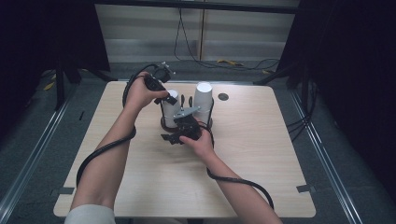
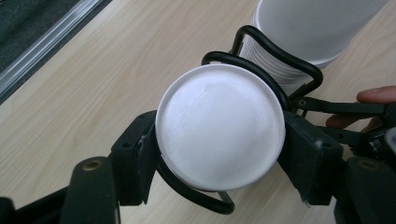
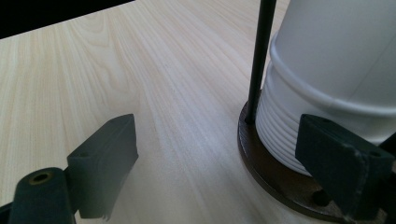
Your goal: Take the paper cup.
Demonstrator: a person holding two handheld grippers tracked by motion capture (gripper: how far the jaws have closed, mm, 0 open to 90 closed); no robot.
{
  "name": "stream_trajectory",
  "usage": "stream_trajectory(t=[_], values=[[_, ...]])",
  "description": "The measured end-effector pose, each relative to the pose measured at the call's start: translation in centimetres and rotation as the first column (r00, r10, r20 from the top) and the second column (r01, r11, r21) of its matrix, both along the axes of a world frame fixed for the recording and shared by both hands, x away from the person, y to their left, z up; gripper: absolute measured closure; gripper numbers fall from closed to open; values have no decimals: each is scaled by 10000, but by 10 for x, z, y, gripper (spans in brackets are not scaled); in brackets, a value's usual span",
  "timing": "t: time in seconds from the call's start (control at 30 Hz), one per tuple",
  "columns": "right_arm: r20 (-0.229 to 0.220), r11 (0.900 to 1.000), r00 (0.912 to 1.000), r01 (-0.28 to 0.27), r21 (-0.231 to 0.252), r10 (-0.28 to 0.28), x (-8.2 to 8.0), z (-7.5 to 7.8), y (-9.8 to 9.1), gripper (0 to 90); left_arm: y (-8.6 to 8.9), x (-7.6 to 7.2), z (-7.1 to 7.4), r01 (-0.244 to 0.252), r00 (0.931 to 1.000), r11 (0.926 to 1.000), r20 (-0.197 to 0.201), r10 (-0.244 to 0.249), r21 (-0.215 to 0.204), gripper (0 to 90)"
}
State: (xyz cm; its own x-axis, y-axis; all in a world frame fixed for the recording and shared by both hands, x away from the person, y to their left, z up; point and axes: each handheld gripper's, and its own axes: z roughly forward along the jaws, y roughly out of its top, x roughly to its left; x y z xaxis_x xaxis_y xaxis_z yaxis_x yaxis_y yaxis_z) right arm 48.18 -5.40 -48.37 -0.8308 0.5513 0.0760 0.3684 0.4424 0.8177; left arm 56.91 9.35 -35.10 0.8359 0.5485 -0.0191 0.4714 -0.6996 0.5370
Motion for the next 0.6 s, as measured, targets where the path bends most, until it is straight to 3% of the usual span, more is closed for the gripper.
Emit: stream_trajectory(t=[0.6], values=[[15, 10000, 10000, -49, -49, 49, -1, 2, -1, 125, 1, -6, 51, -45, 9995, 9999, 306, 41, 148, 340]])
